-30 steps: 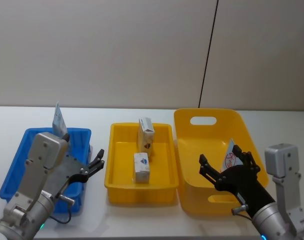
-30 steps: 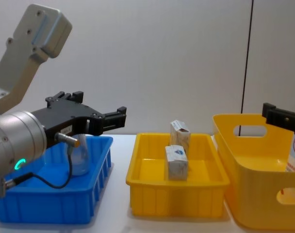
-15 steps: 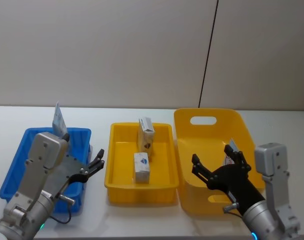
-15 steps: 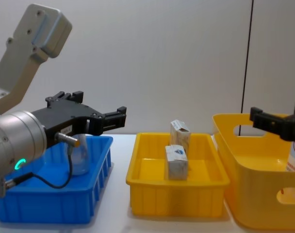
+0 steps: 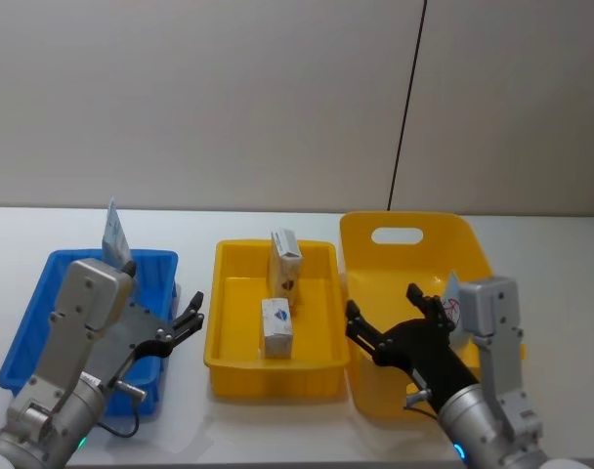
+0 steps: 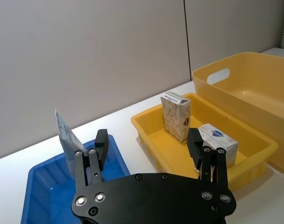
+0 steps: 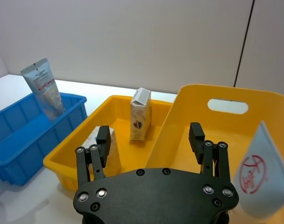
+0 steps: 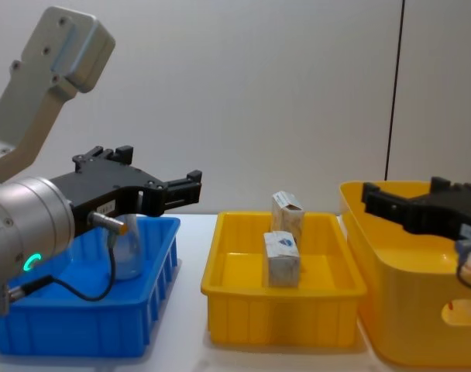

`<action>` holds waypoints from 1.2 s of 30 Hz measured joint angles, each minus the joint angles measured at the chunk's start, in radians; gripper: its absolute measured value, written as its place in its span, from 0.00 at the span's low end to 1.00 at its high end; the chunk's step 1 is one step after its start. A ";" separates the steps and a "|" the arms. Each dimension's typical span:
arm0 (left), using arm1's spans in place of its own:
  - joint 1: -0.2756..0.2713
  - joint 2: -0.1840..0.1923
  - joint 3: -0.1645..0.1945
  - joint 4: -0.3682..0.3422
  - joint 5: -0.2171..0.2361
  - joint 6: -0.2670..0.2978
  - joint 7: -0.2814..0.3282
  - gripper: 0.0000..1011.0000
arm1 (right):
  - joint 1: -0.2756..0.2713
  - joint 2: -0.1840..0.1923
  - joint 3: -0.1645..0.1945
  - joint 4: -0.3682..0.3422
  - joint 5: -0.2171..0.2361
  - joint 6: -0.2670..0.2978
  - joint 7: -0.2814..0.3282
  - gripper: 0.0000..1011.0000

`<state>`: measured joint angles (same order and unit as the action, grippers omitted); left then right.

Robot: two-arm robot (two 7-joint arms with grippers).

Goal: Bimanual collaborative sorting of washing and personal care products

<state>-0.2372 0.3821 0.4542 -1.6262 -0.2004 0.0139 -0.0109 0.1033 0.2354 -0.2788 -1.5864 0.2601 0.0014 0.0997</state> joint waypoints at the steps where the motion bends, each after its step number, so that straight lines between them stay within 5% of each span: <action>1: 0.000 0.000 0.000 0.000 0.000 0.000 0.000 0.99 | 0.007 -0.007 -0.003 0.011 -0.001 -0.002 0.002 0.99; 36: 0.000 0.000 0.000 0.000 0.000 0.000 0.000 0.99 | 0.133 -0.153 -0.063 0.221 -0.039 0.014 0.014 0.99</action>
<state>-0.2372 0.3821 0.4542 -1.6261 -0.2004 0.0139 -0.0110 0.2362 0.0823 -0.3417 -1.3650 0.2207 0.0152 0.1138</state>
